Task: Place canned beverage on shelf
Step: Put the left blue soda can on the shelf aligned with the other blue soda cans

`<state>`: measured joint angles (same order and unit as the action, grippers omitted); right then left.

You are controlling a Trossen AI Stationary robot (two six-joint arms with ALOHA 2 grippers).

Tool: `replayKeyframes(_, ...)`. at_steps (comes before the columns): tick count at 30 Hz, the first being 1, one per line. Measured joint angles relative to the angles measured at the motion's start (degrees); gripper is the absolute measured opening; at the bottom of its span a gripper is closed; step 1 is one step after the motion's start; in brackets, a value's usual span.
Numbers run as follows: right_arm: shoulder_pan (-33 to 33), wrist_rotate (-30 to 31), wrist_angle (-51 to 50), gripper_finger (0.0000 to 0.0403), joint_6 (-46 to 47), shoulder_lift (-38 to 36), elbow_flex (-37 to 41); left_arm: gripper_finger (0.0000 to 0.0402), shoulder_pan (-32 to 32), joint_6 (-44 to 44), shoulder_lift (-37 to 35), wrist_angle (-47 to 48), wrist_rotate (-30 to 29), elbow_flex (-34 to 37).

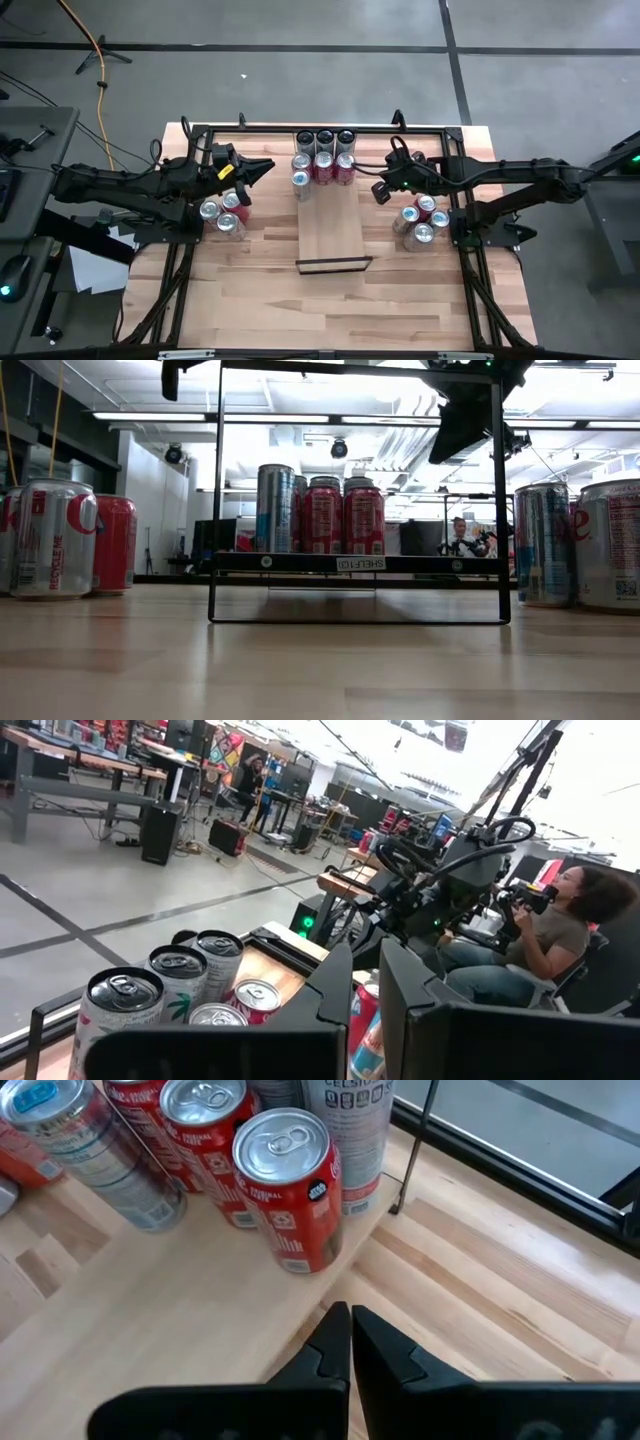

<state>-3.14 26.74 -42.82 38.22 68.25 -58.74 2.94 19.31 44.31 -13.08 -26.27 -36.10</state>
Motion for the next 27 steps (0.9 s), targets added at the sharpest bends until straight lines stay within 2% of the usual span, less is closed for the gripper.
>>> replayKeyframes(27,0.0,-0.2,-0.1,0.0000,-0.8,0.0,0.0,0.0001,0.0,-0.9,0.0,0.0,0.0,0.0)
